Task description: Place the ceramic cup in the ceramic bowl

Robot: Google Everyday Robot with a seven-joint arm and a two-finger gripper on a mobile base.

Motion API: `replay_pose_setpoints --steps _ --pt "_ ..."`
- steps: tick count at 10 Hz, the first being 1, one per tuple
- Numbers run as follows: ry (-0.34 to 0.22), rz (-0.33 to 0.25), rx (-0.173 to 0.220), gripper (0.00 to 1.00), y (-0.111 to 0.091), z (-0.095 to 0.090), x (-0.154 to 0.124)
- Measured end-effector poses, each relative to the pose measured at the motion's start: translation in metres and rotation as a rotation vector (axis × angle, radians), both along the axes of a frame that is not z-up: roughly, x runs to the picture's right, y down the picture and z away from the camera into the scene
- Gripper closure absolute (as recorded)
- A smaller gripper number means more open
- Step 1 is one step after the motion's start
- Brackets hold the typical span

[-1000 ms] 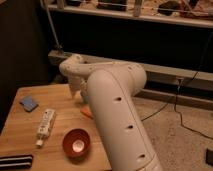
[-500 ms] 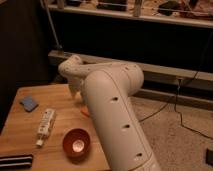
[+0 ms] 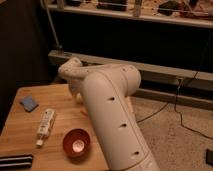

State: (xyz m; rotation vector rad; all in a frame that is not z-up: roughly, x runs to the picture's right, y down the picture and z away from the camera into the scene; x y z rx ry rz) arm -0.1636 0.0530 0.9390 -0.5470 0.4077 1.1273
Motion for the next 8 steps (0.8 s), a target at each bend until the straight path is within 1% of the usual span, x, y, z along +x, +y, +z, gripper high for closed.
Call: replay_pose_setpoints --steps 1,2,3,4,5,6,7,8 --pt "-0.012 -0.011 0.015 0.86 -0.003 0.001 0.001" --pt "-0.036 -0.017 0.045 0.95 -0.017 -0.010 -0.002" --pt "-0.059 -0.029 0.078 1.00 -0.031 -0.027 -0.006" --pt "-0.089 -0.046 0.123 1.00 -0.050 -0.056 -0.009" --pt "-0.112 -0.068 0.163 1.00 -0.064 -0.089 -0.009" --pt "-0.124 -0.091 0.193 1.00 -0.067 -0.125 -0.003" --pt "-0.128 -0.118 0.199 1.00 -0.056 -0.159 0.005" --pt "-0.132 -0.138 0.182 1.00 -0.038 -0.178 0.012"
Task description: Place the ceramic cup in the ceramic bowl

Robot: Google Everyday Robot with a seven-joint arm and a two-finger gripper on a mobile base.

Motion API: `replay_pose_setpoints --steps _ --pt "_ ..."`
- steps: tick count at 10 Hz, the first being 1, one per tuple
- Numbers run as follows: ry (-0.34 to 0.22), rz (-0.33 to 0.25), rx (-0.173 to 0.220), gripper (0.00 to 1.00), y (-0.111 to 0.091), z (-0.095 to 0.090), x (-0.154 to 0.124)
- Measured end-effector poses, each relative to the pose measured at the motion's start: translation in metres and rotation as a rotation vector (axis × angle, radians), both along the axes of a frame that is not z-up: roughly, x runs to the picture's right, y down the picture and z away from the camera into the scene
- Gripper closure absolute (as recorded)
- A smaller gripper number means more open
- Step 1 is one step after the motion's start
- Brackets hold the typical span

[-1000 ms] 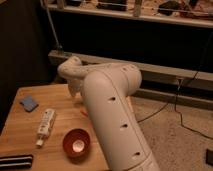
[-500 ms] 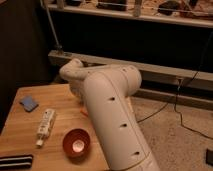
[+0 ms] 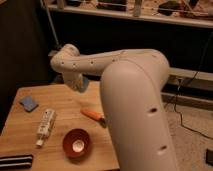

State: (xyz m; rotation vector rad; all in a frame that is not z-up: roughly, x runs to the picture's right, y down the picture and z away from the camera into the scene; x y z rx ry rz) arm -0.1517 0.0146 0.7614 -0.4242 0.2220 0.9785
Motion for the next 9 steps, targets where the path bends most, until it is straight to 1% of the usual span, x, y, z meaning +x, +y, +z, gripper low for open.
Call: replay_pose_setpoints --steps 1,2,3,4,6,9 --pt "-0.001 -0.019 -0.022 1.00 0.016 -0.011 0.003" --pt "-0.016 -0.042 -0.064 1.00 0.042 -0.024 0.001" --pt "-0.042 -0.061 -0.100 1.00 0.065 -0.036 -0.006" --pt "-0.065 -0.076 -0.126 1.00 0.080 -0.043 -0.010" --pt "-0.098 -0.093 -0.168 1.00 0.102 -0.052 -0.012" --pt "-0.109 -0.118 -0.190 1.00 0.114 -0.057 -0.004"
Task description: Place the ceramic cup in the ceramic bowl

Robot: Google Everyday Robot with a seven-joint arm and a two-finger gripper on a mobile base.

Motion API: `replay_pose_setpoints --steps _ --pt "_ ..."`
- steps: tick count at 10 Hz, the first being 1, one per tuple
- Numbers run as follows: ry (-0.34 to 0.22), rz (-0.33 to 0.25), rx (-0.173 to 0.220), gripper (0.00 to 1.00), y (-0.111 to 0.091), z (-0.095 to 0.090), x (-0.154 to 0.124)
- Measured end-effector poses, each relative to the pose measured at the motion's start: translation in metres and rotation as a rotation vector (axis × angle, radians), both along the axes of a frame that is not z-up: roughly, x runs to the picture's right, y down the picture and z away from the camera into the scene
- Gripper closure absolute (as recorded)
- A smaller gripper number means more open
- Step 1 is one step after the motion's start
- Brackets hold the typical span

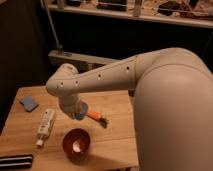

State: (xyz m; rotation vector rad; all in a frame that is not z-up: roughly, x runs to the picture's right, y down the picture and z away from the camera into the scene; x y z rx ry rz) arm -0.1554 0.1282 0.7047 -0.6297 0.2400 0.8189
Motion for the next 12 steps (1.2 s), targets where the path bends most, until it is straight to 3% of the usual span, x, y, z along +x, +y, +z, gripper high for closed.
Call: replay_pose_setpoints --steps 4,7,10,12 --pt "-0.023 -0.065 -0.046 1.00 0.026 -0.007 0.008" --pt "-0.054 -0.047 -0.080 1.00 0.036 -0.010 0.004" --pt "-0.116 -0.010 -0.097 1.00 0.030 -0.015 -0.008" --pt "-0.150 -0.027 -0.115 1.00 0.034 -0.019 -0.013"
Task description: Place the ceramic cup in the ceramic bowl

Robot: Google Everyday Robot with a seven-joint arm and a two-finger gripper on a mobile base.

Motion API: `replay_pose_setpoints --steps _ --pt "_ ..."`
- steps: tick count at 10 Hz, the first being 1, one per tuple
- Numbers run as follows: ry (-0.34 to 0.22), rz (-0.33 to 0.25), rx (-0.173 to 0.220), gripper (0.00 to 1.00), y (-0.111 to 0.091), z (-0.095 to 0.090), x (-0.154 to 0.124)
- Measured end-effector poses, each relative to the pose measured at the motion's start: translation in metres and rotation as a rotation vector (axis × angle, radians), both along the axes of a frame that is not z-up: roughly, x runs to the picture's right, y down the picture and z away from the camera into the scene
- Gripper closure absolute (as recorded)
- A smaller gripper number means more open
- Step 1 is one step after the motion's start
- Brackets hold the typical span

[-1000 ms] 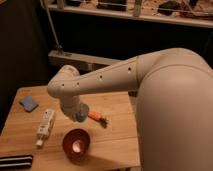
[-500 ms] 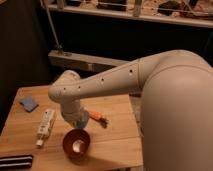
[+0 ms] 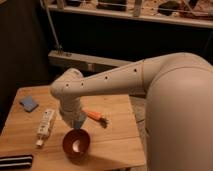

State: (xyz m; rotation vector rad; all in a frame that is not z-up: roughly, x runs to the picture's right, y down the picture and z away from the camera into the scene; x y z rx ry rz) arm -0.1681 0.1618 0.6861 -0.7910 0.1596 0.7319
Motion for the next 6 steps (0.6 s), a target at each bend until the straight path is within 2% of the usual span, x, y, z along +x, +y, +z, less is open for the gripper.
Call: replay_pose_setpoints --steps 2,6 --pt "-0.022 -0.040 -0.013 1.00 0.008 -0.003 -0.002" --pt "-0.024 -0.074 -0.054 1.00 0.032 -0.003 -0.001"
